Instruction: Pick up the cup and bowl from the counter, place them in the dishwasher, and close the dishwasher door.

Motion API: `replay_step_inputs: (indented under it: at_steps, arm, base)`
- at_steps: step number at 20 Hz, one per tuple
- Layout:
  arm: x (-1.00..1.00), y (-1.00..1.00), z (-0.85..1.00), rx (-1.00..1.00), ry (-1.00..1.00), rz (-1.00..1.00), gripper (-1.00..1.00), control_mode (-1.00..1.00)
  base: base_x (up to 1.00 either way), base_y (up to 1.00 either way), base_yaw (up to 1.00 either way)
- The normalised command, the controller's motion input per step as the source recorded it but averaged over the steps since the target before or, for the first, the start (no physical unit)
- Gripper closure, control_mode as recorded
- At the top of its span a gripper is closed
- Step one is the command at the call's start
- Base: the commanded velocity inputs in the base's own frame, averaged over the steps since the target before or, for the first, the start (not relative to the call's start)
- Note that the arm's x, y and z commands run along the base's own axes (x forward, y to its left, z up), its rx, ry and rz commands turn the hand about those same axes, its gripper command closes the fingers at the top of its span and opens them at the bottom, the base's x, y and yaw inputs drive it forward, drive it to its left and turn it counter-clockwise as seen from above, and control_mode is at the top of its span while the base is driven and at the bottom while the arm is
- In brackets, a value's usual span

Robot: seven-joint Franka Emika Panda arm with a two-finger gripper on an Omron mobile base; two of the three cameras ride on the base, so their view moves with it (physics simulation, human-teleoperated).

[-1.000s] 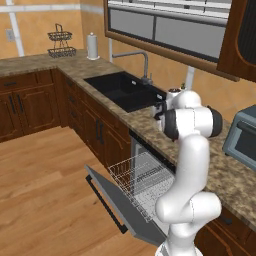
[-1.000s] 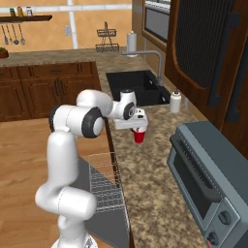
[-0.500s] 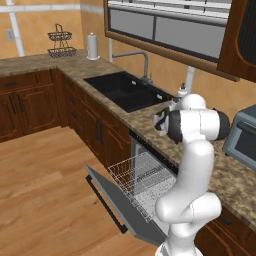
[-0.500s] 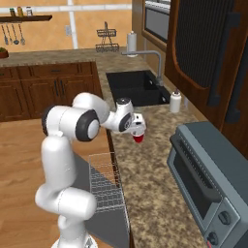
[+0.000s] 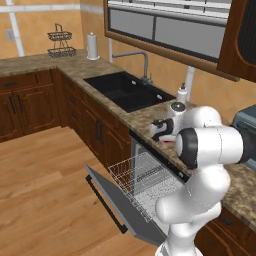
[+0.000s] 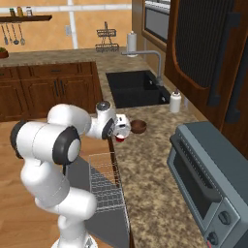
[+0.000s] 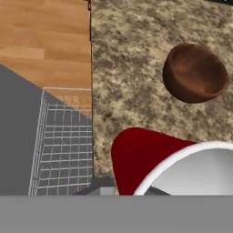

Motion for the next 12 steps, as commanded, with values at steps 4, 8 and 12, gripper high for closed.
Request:
replay_step_inputs:
  at_steps: [4, 8, 12]
  arm:
    - [-0.25, 0.99, 0.80, -0.02, 0.51, 0.05, 1.00, -1.00]
    - [-0.03, 0.85, -0.22, -0.01, 0.29, 0.09, 1.00, -1.00]
    - [0.08, 0.46, -0.93, -0.01, 0.11, 0.15, 1.00, -1.00]
  base:
    - [0.00, 0.00, 0.00]
    - [0.00, 0.00, 0.00]
    - [0.00, 0.00, 0.00]
